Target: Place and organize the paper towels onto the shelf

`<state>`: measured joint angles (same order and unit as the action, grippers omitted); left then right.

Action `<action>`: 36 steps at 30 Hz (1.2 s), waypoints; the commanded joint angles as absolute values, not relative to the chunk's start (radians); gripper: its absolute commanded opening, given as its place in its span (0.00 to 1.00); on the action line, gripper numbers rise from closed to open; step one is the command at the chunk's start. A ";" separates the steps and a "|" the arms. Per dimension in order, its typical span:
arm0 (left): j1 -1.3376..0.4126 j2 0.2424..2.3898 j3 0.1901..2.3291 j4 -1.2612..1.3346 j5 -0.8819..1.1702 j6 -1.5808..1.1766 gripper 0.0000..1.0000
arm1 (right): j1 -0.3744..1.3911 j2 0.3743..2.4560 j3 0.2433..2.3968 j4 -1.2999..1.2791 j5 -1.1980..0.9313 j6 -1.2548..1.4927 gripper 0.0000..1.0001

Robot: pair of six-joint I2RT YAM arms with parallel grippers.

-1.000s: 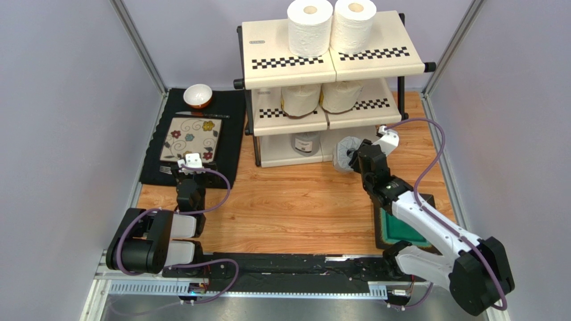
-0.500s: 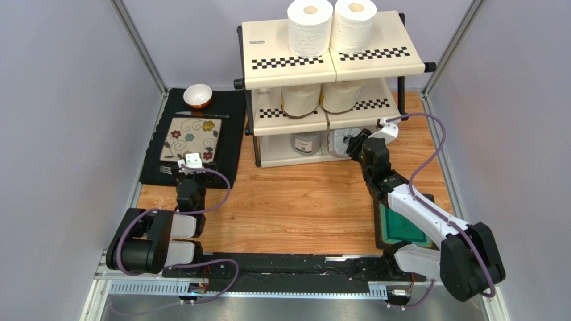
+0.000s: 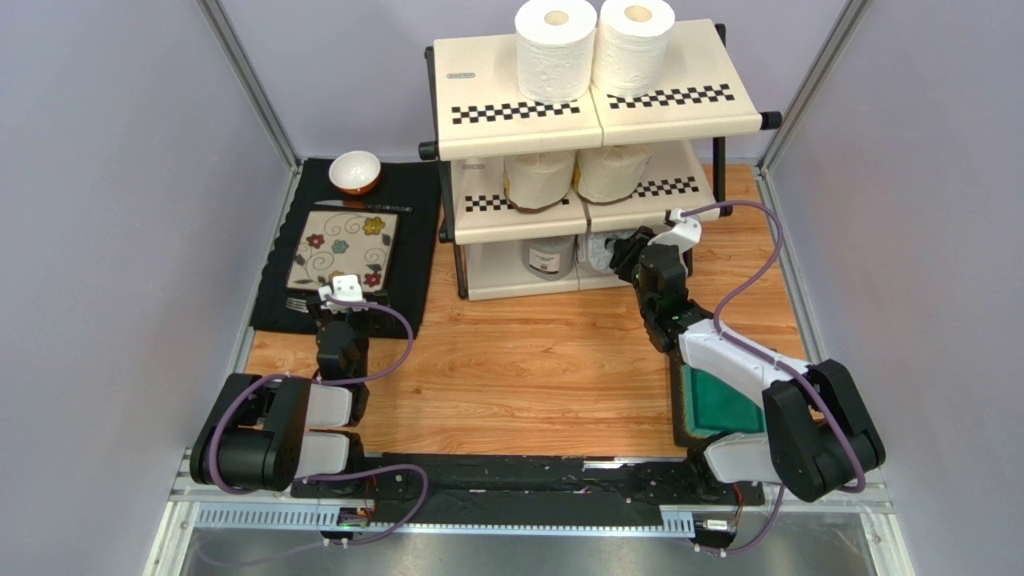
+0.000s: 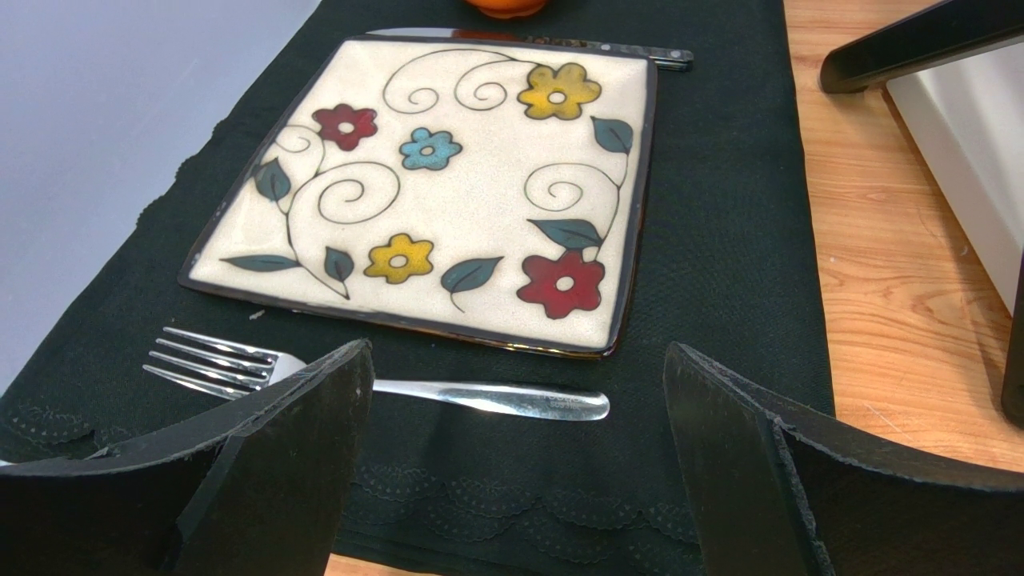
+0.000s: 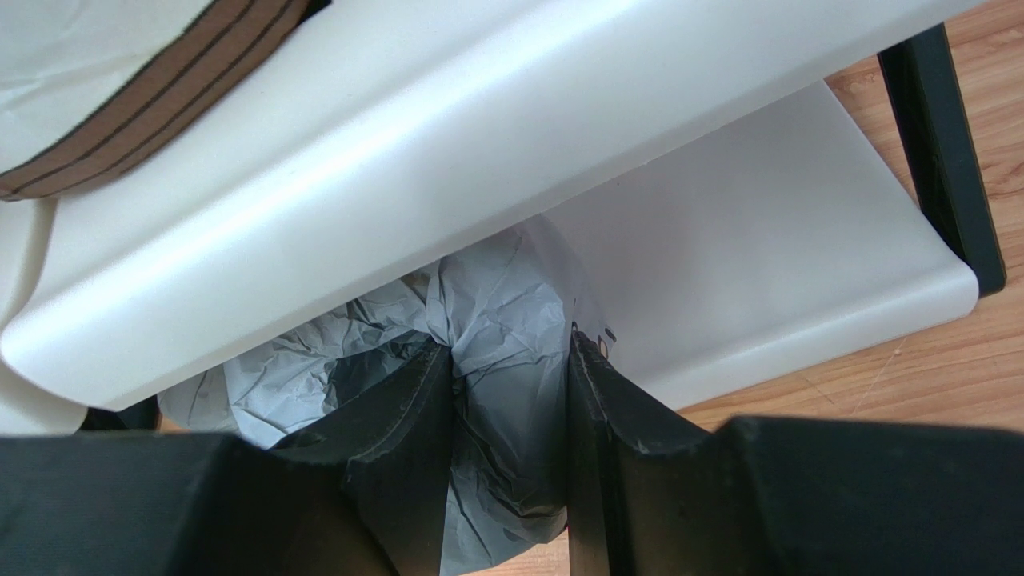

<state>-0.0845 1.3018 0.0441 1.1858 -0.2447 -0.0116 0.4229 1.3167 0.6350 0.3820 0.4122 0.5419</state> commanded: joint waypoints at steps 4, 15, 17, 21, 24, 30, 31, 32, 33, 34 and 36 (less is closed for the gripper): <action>-0.078 1.302 -0.190 1.215 -0.239 -0.005 0.99 | 0.417 1.374 0.664 0.538 0.457 0.568 0.28; -0.078 1.304 -0.189 1.215 -0.239 -0.005 0.99 | 0.417 1.437 0.676 0.558 0.453 0.563 0.27; -0.078 1.302 -0.190 1.215 -0.239 -0.005 0.99 | 0.417 1.442 0.676 0.566 0.454 0.561 0.28; -0.078 1.301 -0.190 1.215 -0.239 -0.005 0.99 | 0.417 1.457 0.687 0.569 0.449 0.558 0.28; -0.078 1.302 -0.189 1.215 -0.239 -0.005 0.99 | 0.416 1.471 0.699 0.555 0.440 0.557 0.28; -0.078 1.302 -0.190 1.215 -0.239 -0.005 0.99 | 0.416 1.470 0.696 0.543 0.422 0.560 0.57; -0.078 1.302 -0.189 1.215 -0.239 -0.005 0.99 | 0.417 1.467 0.692 0.549 0.416 0.560 0.62; -0.078 1.302 -0.190 1.215 -0.239 -0.005 0.99 | 0.417 1.463 0.689 0.552 0.413 0.561 0.64; -0.078 1.302 -0.189 1.215 -0.239 -0.005 0.99 | 0.417 1.456 0.683 0.555 0.410 0.564 0.65; -0.078 1.302 -0.186 1.215 -0.239 -0.005 0.99 | 0.417 1.453 0.683 0.557 0.407 0.565 0.67; -0.078 1.302 -0.189 1.215 -0.239 -0.005 0.99 | 0.417 1.448 0.681 0.555 0.400 0.563 0.68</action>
